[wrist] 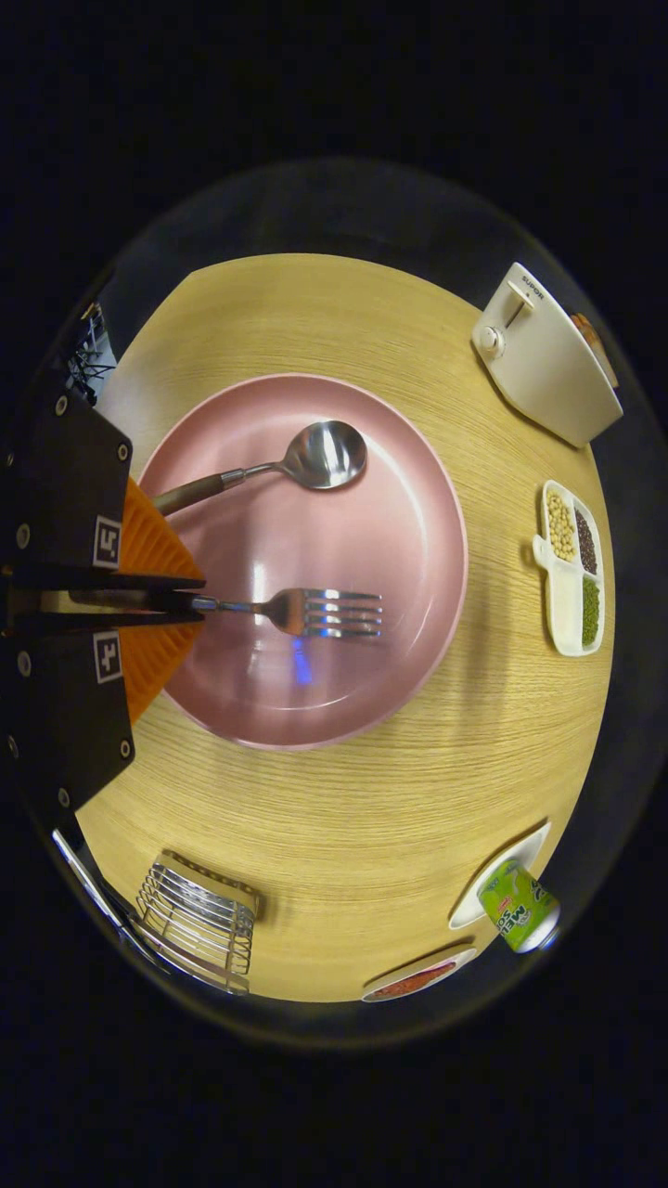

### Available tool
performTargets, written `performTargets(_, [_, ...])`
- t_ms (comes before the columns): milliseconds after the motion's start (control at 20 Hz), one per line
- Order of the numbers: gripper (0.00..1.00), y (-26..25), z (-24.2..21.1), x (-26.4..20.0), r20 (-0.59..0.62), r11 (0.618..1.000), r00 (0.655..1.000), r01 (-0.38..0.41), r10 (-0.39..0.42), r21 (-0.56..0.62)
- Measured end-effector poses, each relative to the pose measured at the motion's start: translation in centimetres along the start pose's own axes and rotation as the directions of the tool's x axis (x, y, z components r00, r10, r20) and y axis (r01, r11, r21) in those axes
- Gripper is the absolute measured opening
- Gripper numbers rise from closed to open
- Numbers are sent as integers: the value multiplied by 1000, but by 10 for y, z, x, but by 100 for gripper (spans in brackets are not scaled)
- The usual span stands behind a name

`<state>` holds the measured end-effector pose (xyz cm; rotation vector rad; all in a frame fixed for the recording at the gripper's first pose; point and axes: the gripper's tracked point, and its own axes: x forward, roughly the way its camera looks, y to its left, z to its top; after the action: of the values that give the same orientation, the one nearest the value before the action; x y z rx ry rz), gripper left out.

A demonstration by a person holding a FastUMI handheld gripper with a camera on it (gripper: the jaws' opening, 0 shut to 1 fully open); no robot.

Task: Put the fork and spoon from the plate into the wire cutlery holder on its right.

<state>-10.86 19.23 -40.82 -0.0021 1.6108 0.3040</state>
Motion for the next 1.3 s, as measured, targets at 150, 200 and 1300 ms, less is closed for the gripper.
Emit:
performTargets(150, [5,-5,1,-7,43,1000,999,-8,9,-16])
performTargets(200, [5,-8,2,-11,59,1000,998,-8,9,-23])
performTargets(1300, [5,-202,-57,-153,150,992,983,97,-108,82])
